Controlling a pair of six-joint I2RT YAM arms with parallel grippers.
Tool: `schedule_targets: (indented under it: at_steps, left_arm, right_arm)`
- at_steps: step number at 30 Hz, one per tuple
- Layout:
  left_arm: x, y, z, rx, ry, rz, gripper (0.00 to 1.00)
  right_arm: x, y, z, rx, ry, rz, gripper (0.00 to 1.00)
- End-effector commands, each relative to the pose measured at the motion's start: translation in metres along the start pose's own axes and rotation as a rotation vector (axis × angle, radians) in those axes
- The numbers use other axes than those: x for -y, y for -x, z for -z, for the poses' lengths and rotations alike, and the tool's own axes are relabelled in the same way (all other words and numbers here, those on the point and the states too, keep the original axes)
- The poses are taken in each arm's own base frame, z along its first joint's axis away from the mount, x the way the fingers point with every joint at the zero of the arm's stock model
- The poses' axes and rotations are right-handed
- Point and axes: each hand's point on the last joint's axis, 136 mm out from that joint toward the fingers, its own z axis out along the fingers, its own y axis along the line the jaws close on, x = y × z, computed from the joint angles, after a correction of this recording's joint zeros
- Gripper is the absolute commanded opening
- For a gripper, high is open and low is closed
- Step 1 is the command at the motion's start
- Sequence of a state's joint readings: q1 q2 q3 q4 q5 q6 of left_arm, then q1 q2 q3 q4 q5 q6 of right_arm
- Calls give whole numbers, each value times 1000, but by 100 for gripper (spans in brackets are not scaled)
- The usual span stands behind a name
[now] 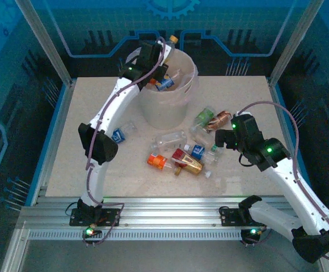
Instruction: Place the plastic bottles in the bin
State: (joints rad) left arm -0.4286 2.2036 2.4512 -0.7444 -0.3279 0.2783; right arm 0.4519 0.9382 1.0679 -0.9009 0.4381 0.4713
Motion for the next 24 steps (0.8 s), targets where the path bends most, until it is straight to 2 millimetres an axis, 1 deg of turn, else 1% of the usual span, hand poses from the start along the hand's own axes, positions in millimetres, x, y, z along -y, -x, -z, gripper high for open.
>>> schedule_targets:
  at_steps: [1, 5, 10, 13, 17, 24]
  left_arm:
    - [-3, -11, -8, -47, 37, -64, 45]
    - [0, -24, -18, -88, 23, -78, 48]
    - [10, -42, -24, -149, -19, -92, 51]
    - [15, -58, -25, -207, -44, -106, 51]
    - [22, -76, -22, -274, -76, -118, 51]
    - [31, -98, -14, -365, -122, -130, 51]
  right_arm:
    - [-1, 1, 3, 9, 2, -4, 100]
    - [-1, 1, 2, 8, -3, -1, 100]
    - [0, 0, 0, 4, -7, -1, 100]
    - [0, -2, -1, 0, -9, -1, 100]
    - [0, -2, -1, -1, -10, 0, 100]
    - [0, -1, -1, 3, -9, -4, 100]
